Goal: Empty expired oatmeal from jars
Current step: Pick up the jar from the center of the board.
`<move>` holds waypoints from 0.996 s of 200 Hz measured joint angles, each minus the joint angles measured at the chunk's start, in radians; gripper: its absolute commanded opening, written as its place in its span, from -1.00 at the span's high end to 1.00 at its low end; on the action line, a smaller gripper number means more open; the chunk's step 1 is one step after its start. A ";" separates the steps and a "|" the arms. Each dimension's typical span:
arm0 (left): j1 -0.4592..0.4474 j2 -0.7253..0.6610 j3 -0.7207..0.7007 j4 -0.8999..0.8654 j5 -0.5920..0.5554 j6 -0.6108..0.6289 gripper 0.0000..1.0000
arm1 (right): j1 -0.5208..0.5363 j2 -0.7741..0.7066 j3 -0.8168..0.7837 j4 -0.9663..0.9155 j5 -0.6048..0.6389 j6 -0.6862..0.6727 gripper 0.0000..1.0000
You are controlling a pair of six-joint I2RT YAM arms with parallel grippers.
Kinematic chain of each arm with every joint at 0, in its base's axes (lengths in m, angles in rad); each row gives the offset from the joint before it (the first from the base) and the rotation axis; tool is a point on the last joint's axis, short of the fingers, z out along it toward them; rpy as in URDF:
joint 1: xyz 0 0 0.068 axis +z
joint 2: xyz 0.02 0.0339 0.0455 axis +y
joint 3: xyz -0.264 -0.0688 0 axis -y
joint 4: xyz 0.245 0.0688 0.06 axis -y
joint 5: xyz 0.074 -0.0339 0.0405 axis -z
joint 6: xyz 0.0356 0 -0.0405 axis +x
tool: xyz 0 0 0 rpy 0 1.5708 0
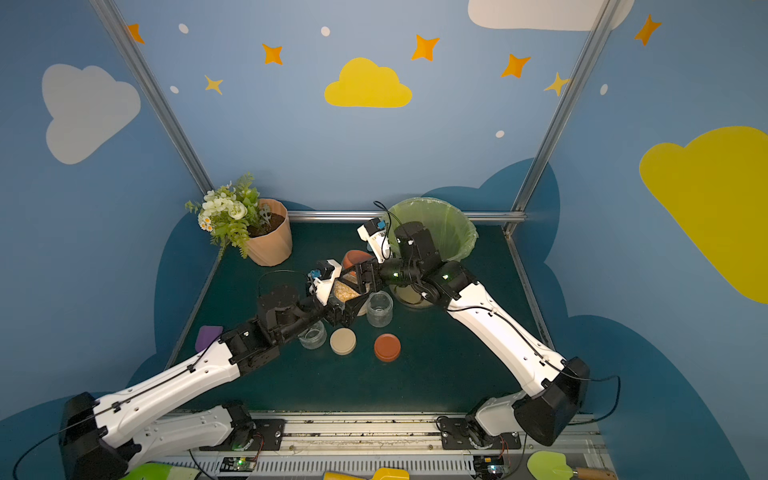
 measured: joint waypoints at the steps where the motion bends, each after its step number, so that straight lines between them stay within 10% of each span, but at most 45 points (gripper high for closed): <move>1: 0.000 0.000 0.000 0.000 0.000 0.000 -1.00 | 0.000 0.000 0.000 0.000 0.000 0.000 0.23; 127: -0.001 0.037 0.001 0.013 -0.009 -0.002 -0.92 | 0.013 0.005 0.000 -0.012 0.021 -0.007 0.16; 199: -0.007 0.040 0.001 0.030 -0.009 0.009 0.06 | 0.015 0.005 0.002 -0.003 0.033 -0.007 -0.57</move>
